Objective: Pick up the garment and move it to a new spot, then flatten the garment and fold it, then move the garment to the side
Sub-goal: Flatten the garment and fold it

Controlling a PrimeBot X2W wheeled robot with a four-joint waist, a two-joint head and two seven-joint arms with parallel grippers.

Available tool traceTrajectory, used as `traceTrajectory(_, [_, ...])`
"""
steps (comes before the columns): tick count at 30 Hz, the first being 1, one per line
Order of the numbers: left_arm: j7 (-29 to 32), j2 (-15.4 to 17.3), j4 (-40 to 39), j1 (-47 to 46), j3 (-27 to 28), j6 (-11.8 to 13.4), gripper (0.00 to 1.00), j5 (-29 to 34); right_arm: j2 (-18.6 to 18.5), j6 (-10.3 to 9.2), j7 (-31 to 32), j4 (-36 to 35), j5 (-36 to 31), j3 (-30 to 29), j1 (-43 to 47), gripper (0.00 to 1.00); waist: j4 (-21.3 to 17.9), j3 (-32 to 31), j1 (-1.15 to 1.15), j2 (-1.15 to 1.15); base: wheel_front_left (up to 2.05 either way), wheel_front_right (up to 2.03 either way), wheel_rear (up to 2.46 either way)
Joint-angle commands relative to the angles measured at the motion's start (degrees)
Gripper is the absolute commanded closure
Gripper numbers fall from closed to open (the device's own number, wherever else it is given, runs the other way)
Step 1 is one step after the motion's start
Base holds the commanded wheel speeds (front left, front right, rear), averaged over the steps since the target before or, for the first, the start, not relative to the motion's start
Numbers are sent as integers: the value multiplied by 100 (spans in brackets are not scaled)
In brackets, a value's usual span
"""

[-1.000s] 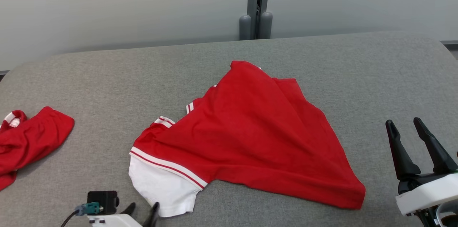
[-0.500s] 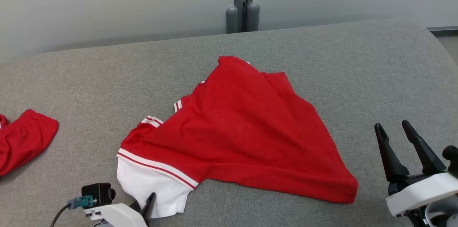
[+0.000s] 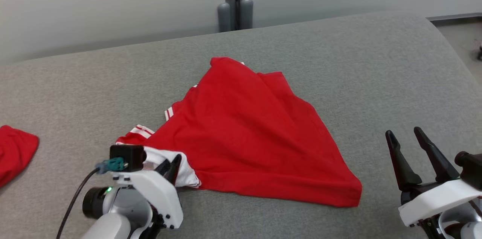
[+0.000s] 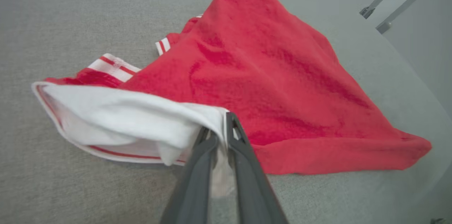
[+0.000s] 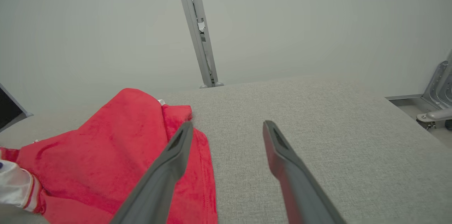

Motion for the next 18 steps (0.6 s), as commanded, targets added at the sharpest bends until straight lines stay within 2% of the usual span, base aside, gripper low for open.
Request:
traceTrajectory(1, [66, 7, 44, -204, -86, 44, 64, 137, 2, 1, -20, 24, -29, 7, -80, 0, -111, 53, 0, 0, 0, 0, 0])
traceTrajectory(2, [82, -90, 89, -301, -126, 22, 34, 112, 13, 1, -29, 47, -33, 27, -94, 0, -149, 70, 0, 0, 0, 0, 0])
traceTrajectory(3, [112, -172, 177, -378, -159, -13, 0, 89, 21, 0, -36, 68, -35, 41, -100, 0, -180, 82, 0, 0, 0, 0, 0])
traceTrajectory(11, [-129, -472, 923, -833, -352, -380, 0, 167, 44, 1, -81, 204, -54, 89, -152, 0, -269, 110, 0, 0, 0, 0, 0])
traceTrajectory(15, [-343, -366, 800, -657, -227, -292, 0, 194, 51, 0, -91, 228, -66, 85, -102, 0, -188, 86, 0, 0, 0, 0, 0])
traceTrajectory(18, [-451, -168, 496, -417, -35, -101, 0, 162, 55, 1, -110, 239, -69, 77, -75, 0, -113, 72, 0, 0, 0, 0, 0])
